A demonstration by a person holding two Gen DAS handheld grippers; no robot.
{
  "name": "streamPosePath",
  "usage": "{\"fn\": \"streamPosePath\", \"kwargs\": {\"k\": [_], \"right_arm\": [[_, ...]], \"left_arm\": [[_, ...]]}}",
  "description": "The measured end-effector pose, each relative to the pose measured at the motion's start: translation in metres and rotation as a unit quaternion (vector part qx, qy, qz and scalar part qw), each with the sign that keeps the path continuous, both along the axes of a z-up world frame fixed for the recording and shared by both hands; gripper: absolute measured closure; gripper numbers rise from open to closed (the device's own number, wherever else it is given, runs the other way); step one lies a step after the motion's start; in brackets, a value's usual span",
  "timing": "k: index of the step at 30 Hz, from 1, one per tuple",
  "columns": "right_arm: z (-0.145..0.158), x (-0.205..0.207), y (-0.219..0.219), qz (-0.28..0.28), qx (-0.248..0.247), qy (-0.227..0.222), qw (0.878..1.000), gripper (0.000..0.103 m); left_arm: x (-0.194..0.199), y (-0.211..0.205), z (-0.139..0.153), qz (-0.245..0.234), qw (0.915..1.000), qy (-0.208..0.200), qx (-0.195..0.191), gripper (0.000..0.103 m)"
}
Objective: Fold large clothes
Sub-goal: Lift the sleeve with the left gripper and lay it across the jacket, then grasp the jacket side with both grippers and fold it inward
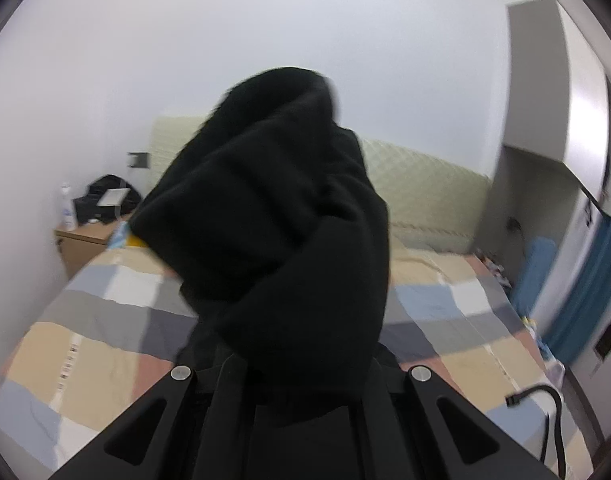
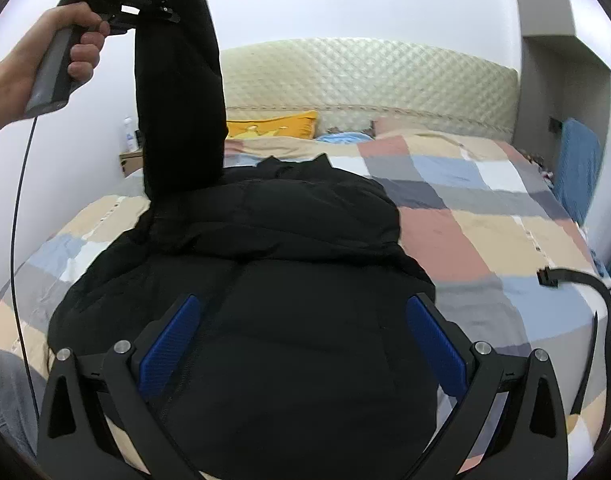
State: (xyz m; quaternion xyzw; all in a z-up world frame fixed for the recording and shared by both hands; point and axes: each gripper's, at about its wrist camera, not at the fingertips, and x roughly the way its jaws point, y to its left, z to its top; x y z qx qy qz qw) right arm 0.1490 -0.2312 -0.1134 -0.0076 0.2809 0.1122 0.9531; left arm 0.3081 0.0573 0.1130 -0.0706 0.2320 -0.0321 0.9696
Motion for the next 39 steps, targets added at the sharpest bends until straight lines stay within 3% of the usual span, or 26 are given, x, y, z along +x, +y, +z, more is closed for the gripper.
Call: {"fn": "streamPosePath", "kwargs": {"k": [5,8,17,24,28,30,32,33,37,39], "right_arm": [[-0.012,0.005,-0.017,-0.018,0.021,-0.012,1.000,0.001],[-0.013,0.008,-0.027,-0.029,0.032,-0.023,0.999,0.001],[-0.002,0.013,-0.059,-0.078,0.060,-0.061,0.993,0.001],[-0.013,0.020,-0.101,-0.135,0.116,-0.037,0.983,0.000],[-0.022,0.026,-0.118,-0.165,0.138,-0.013,0.977,0.000],[-0.024,0.029,-0.120,-0.169,0.144,-0.004,0.975,0.000],[-0.026,0.031,-0.119,-0.167,0.140,-0.003,0.976,0.000],[-0.025,0.031,-0.115,-0.163,0.133,-0.005,0.978,0.000],[-0.023,0.029,-0.106,-0.147,0.117,-0.013,0.982,0.000],[-0.022,0.028,-0.104,-0.139,0.114,-0.018,0.984,0.000]], "left_arm": [[0.012,-0.064,-0.035,-0.043,0.9983,0.021,0.033,0.098],[0.019,-0.093,-0.063,-0.065,0.9966,0.037,0.034,0.098],[0.049,-0.177,-0.190,-0.120,0.9879,0.095,0.027,0.097],[0.063,-0.207,-0.274,-0.122,0.9791,0.154,0.053,0.092],[0.054,-0.209,-0.275,-0.085,0.9833,0.122,0.105,0.085],[0.041,-0.212,-0.268,-0.061,0.9839,0.090,0.142,0.058],[0.026,-0.214,-0.260,-0.049,0.9810,0.056,0.179,0.041],[0.021,-0.213,-0.257,-0.051,0.9794,0.048,0.189,0.038],[-0.004,-0.191,-0.244,-0.084,0.9785,0.051,0.181,0.037],[-0.020,-0.167,-0.239,-0.111,0.9813,0.069,0.142,0.037]]}}
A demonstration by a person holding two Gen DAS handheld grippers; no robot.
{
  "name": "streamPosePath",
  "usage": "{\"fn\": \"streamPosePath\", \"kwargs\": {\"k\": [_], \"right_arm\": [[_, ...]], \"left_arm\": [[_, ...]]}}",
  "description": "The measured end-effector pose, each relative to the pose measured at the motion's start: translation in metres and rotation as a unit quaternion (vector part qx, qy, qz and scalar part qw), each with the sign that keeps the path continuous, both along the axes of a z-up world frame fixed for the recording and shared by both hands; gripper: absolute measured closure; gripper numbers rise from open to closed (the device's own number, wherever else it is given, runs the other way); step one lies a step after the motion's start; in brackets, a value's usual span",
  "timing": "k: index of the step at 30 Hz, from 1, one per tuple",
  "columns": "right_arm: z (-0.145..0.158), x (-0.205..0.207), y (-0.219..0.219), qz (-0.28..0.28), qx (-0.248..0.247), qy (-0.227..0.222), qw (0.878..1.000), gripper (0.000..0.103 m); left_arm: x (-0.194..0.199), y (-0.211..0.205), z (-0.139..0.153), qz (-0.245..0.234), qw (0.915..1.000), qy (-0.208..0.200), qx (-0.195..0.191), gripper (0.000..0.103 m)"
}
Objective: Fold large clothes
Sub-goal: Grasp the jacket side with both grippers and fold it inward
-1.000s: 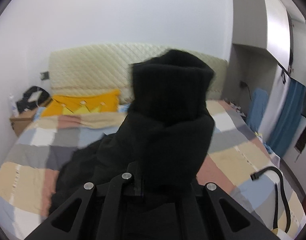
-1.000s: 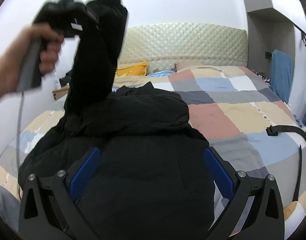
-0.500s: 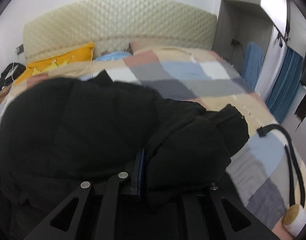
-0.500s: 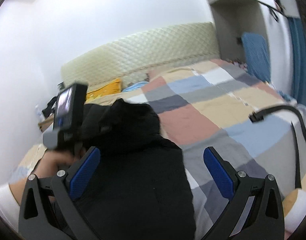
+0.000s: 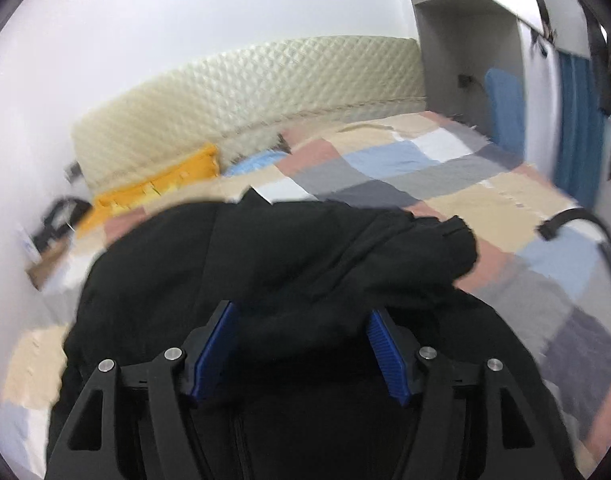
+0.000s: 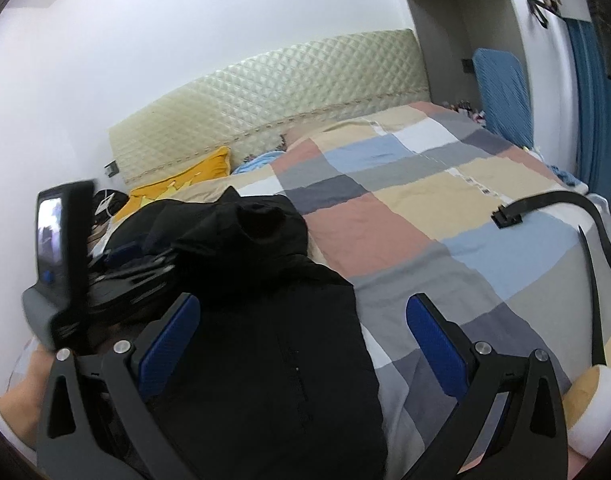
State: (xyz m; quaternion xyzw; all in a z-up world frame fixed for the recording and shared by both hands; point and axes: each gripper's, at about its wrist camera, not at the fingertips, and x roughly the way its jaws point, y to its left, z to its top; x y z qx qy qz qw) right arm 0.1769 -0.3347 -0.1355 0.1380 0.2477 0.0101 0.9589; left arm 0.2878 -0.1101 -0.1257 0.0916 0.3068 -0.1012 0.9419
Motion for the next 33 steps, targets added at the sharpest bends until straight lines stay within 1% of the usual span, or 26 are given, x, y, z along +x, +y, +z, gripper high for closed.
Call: {"fn": "streamPosePath", "kwargs": {"k": [1,3,4,6,8,9,11,12,13,14,15,16,17,18,21,22,23,24,25,27,28,29,30,31,32,33], "right_arm": [[0.001,-0.001,0.001,0.005,0.001,-0.003,1.000,0.000],[0.001,0.000,0.003,0.014,0.003,-0.007,1.000,0.000],[0.002,0.002,0.004,0.018,0.003,-0.009,1.000,0.000],[0.002,0.007,0.009,0.029,0.005,-0.009,1.000,0.000],[0.002,0.016,0.014,0.042,0.014,-0.004,0.999,0.000],[0.001,0.022,0.017,0.048,0.020,0.000,0.999,0.000],[0.000,0.032,0.022,0.061,0.029,0.005,0.998,0.000],[-0.001,0.039,0.025,0.068,0.035,0.009,0.997,0.001],[-0.002,0.047,0.027,0.073,0.043,0.014,0.996,0.001],[-0.004,0.053,0.028,0.076,0.049,0.019,0.996,0.001],[-0.005,0.061,0.029,0.077,0.055,0.024,0.995,0.001],[-0.007,0.070,0.031,0.076,0.061,0.028,0.995,0.001],[-0.009,0.077,0.031,0.074,0.067,0.032,0.995,0.001],[-0.013,0.085,0.031,0.069,0.074,0.039,0.994,0.001],[-0.026,0.109,0.028,0.062,0.105,0.058,0.991,0.001],[-0.033,0.117,0.026,0.058,0.117,0.067,0.989,0.002],[-0.039,0.125,0.025,0.056,0.129,0.076,0.987,0.003],[-0.043,0.130,0.024,0.055,0.136,0.081,0.986,0.004],[-0.049,0.137,0.022,0.057,0.147,0.089,0.984,0.007],[-0.059,0.143,0.019,0.063,0.168,0.098,0.979,0.007],[-0.066,0.147,0.016,0.066,0.183,0.103,0.976,0.007],[-0.071,0.149,0.015,0.067,0.189,0.107,0.974,0.007],[-0.076,0.154,0.016,0.068,0.194,0.113,0.972,0.008],[-0.082,0.158,0.016,0.068,0.194,0.121,0.971,0.009],[-0.086,0.161,0.018,0.070,0.193,0.127,0.970,0.011],[-0.090,0.165,0.020,0.072,0.191,0.134,0.970,0.014]], "left_arm": [[-0.004,0.010,0.002,-0.009,0.9997,0.010,-0.020,0.037],[-0.020,0.050,0.007,-0.019,0.9954,0.024,-0.091,0.036],[-0.022,0.062,0.008,-0.019,0.9929,0.030,-0.113,0.036],[-0.025,0.103,0.007,-0.014,0.9821,0.049,-0.181,0.035],[-0.023,0.144,0.003,0.010,0.9700,0.061,-0.235,0.035],[-0.022,0.156,0.000,0.019,0.9666,0.064,-0.247,0.035],[-0.014,0.193,-0.006,0.049,0.9522,0.074,-0.292,0.035],[-0.007,0.210,-0.011,0.061,0.9414,0.082,-0.321,0.035],[-0.001,0.220,-0.013,0.068,0.9346,0.087,-0.338,0.035],[0.006,0.236,-0.018,0.080,0.9225,0.092,-0.366,0.035],[0.011,0.247,-0.021,0.087,0.9140,0.095,-0.385,0.035],[0.019,0.261,-0.025,0.101,0.9032,0.101,-0.405,0.035],[0.025,0.269,-0.027,0.106,0.8985,0.103,-0.413,0.035],[0.029,0.273,-0.028,0.108,0.8967,0.102,-0.417,0.035],[0.045,0.292,-0.040,0.120,0.8819,0.110,-0.442,0.035],[0.052,0.300,-0.049,0.124,0.8718,0.121,-0.458,0.035],[0.055,0.303,-0.055,0.125,0.8650,0.125,-0.470,0.035],[0.059,0.311,-0.064,0.128,0.8533,0.131,-0.488,0.035],[0.060,0.315,-0.070,0.130,0.8469,0.134,-0.498,0.035],[0.066,0.327,-0.086,0.132,0.8236,0.139,-0.534,0.035],[0.069,0.330,-0.093,0.133,0.8148,0.142,-0.546,0.035],[0.073,0.333,-0.097,0.133,0.8086,0.144,-0.555,0.035],[0.077,0.336,-0.100,0.131,0.8049,0.143,-0.561,0.035],[0.082,0.338,-0.101,0.128,0.8039,0.140,-0.564,0.035],[0.089,0.338,-0.101,0.121,0.8065,0.134,-0.563,0.035],[0.092,0.337,-0.099,0.115,0.8106,0.129,-0.560,0.035]]}}
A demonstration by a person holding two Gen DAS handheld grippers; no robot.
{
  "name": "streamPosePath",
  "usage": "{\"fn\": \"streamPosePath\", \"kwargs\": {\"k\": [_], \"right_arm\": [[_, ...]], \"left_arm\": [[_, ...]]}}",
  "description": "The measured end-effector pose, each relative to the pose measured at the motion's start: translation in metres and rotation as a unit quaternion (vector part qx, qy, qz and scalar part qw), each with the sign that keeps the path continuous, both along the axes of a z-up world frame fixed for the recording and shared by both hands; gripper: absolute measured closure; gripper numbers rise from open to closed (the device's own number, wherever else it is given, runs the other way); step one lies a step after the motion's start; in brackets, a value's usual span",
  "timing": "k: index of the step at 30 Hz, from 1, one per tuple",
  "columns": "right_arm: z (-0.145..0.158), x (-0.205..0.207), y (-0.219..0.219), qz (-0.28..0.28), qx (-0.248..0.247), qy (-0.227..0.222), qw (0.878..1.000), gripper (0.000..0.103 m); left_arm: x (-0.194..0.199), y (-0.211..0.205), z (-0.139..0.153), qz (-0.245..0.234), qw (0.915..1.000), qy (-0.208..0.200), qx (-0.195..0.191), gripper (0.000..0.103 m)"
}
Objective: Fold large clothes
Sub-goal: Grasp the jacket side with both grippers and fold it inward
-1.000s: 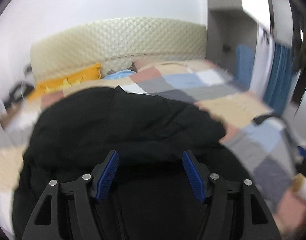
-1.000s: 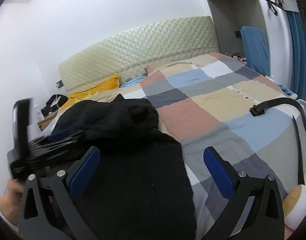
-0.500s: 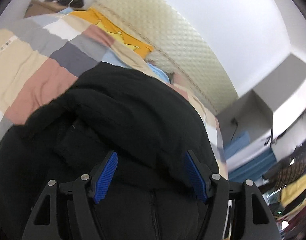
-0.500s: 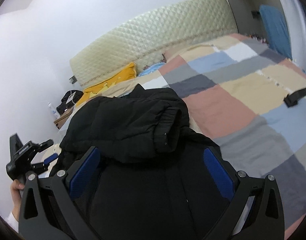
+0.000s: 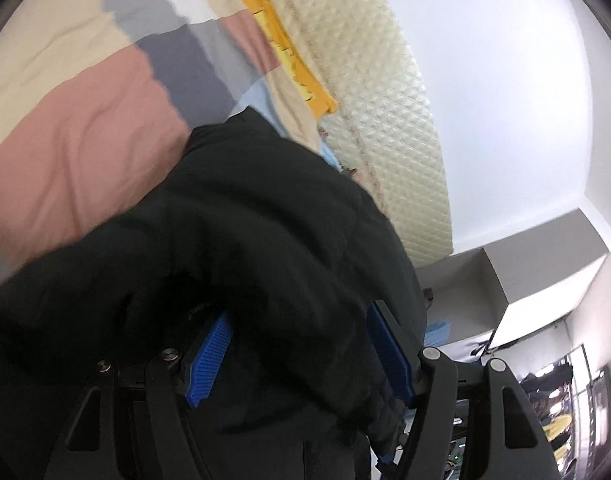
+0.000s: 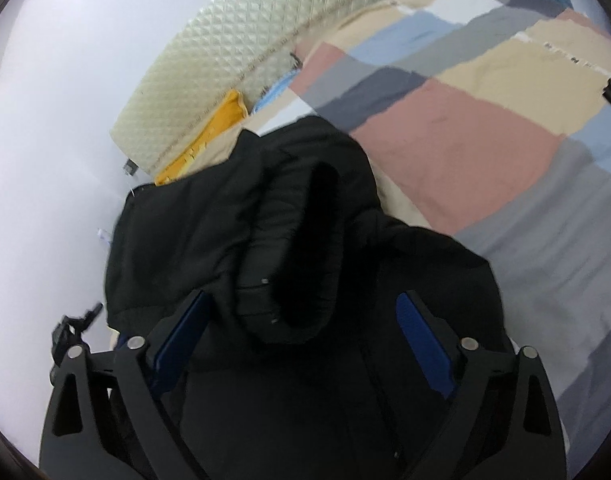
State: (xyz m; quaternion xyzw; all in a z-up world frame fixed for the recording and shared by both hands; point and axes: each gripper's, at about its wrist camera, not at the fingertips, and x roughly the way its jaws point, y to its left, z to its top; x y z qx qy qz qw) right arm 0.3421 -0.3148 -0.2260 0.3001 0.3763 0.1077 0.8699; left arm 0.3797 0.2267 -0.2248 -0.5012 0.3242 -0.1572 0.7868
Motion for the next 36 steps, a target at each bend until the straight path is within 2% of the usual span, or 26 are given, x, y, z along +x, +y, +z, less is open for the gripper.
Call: {"fn": "streamPosePath", "kwargs": {"k": [3,4,5,6,7,9,10,12,13,17,21,23,25,29,32,36], "right_arm": [[-0.003,0.006,0.005,0.016,0.003,0.001,1.000,0.027],[-0.003,0.007,0.008,0.021,0.004,-0.003,1.000,0.037],[-0.002,0.008,0.010,0.025,0.004,-0.007,1.000,0.042],[0.000,0.010,0.014,0.028,-0.001,-0.010,1.000,0.047],[0.002,0.009,0.017,0.029,-0.010,-0.013,0.999,0.056],[0.007,0.010,0.021,0.036,-0.022,-0.023,0.999,0.068],[0.010,0.011,0.024,0.039,-0.027,-0.029,0.998,0.078],[0.018,0.011,0.028,0.048,-0.033,-0.041,0.998,0.089],[0.025,0.011,0.032,0.054,-0.036,-0.049,0.997,0.091],[0.058,0.012,0.057,0.082,-0.081,-0.114,0.987,0.093],[0.076,0.016,0.070,0.096,-0.079,-0.150,0.981,0.094],[0.078,0.025,0.077,0.099,-0.099,-0.157,0.978,0.094],[0.070,0.035,0.080,0.098,-0.115,-0.145,0.978,0.094],[0.039,0.048,0.074,0.094,-0.135,-0.096,0.982,0.094],[0.025,0.052,0.075,0.097,-0.156,-0.083,0.979,0.094],[0.019,0.049,0.075,0.089,-0.168,-0.084,0.978,0.094]], "left_arm": [[0.010,-0.004,0.002,-0.003,0.9997,-0.021,0.011,0.035],[0.012,-0.005,0.003,-0.006,0.9996,-0.027,0.008,0.036],[0.014,-0.005,0.004,-0.008,0.9994,-0.033,0.009,0.046],[0.014,-0.004,0.005,-0.007,0.9992,-0.036,0.014,0.061],[0.014,-0.002,0.006,-0.005,0.9991,-0.037,0.019,0.067],[0.012,0.006,0.006,0.002,0.9991,-0.041,0.008,0.087],[0.011,0.010,0.006,0.006,0.9990,-0.044,0.002,0.090],[0.006,0.019,0.012,0.020,0.9981,-0.058,-0.006,0.094],[0.003,0.022,0.016,0.024,0.9978,-0.062,-0.002,0.095],[-0.015,0.038,0.028,0.054,0.9956,-0.076,0.005,0.096],[-0.030,0.056,0.023,0.079,0.9941,-0.073,-0.015,0.096],[-0.032,0.056,0.018,0.082,0.9946,-0.062,-0.010,0.096],[-0.033,0.050,0.014,0.081,0.9955,-0.049,0.007,0.096],[-0.031,0.036,0.013,0.073,0.9946,-0.033,0.066,0.096],[-0.030,0.031,0.010,0.068,0.9925,-0.020,0.099,0.095],[-0.028,0.028,0.005,0.059,0.9925,-0.009,0.107,0.093]]}}
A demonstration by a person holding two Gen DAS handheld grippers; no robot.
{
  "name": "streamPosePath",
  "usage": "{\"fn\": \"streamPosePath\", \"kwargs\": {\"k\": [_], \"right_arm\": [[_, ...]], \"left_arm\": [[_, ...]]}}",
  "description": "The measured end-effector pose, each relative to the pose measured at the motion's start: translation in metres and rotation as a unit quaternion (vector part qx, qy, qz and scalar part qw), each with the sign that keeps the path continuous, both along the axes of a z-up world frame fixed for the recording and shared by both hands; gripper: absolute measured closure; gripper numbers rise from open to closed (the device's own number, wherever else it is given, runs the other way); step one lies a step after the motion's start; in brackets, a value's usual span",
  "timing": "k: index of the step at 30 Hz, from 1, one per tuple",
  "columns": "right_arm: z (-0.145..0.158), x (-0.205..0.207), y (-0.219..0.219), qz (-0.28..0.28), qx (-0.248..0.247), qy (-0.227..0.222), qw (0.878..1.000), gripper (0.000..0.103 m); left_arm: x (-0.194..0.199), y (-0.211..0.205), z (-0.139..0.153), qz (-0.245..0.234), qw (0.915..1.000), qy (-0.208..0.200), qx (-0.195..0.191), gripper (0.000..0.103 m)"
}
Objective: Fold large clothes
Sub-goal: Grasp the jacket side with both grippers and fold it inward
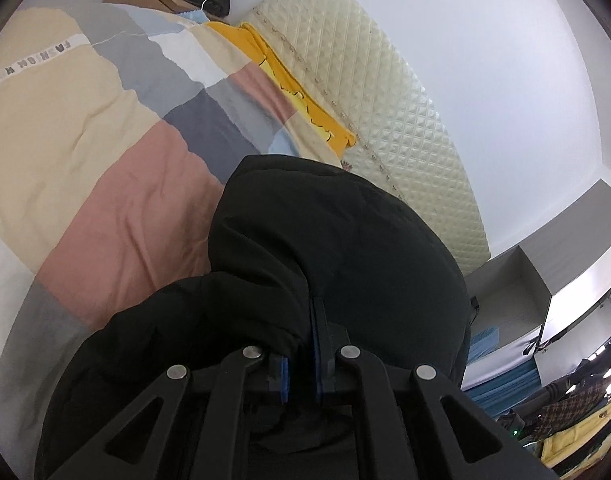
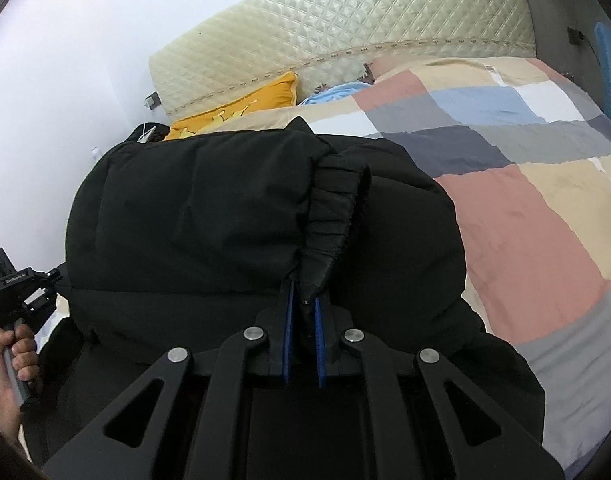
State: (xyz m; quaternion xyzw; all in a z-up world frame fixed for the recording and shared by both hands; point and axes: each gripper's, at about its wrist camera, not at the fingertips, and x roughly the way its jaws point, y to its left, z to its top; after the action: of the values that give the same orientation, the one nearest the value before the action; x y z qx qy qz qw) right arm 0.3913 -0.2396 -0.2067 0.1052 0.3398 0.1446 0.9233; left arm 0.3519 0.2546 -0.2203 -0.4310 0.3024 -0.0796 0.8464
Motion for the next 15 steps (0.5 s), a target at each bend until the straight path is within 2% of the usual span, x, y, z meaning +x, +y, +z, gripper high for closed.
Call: {"fn": "streamPosePath", "kwargs": {"k": [2,3,4,7,8,9,12,15], "right_arm": [[0.004,-0.002,0.000,-0.004,-0.009,-0.004,1.000,0.092],[0.007,-0.005,0.000,-0.010,-0.015,-0.006,1.000,0.087],[0.009,-0.008,0.000,-0.015,-0.022,-0.010,1.000,0.078],[0.019,-0.019,-0.004,-0.021,-0.017,-0.018,0.999,0.064],[0.022,-0.023,-0.005,-0.020,-0.011,-0.017,1.000,0.063],[0.025,-0.027,-0.007,-0.021,-0.009,-0.017,1.000,0.063],[0.037,-0.044,-0.009,-0.022,-0.004,-0.026,0.999,0.063],[0.051,-0.065,-0.011,-0.023,0.000,-0.038,0.999,0.063]], "left_arm": [[-0.002,0.000,0.005,0.002,1.0000,0.004,0.005,0.091],[-0.006,0.001,0.008,0.010,0.9999,0.005,0.009,0.089],[-0.011,0.001,0.011,0.016,0.9998,0.007,0.011,0.087],[-0.026,0.002,0.021,0.031,0.9988,0.029,0.023,0.067],[-0.033,0.001,0.025,0.036,0.9985,0.030,0.030,0.057],[-0.040,0.001,0.030,0.042,0.9981,0.026,0.037,0.051],[-0.063,-0.008,0.049,0.052,0.9954,0.018,0.079,0.050],[-0.083,-0.027,0.068,0.042,0.9896,0.012,0.137,0.050]]}}
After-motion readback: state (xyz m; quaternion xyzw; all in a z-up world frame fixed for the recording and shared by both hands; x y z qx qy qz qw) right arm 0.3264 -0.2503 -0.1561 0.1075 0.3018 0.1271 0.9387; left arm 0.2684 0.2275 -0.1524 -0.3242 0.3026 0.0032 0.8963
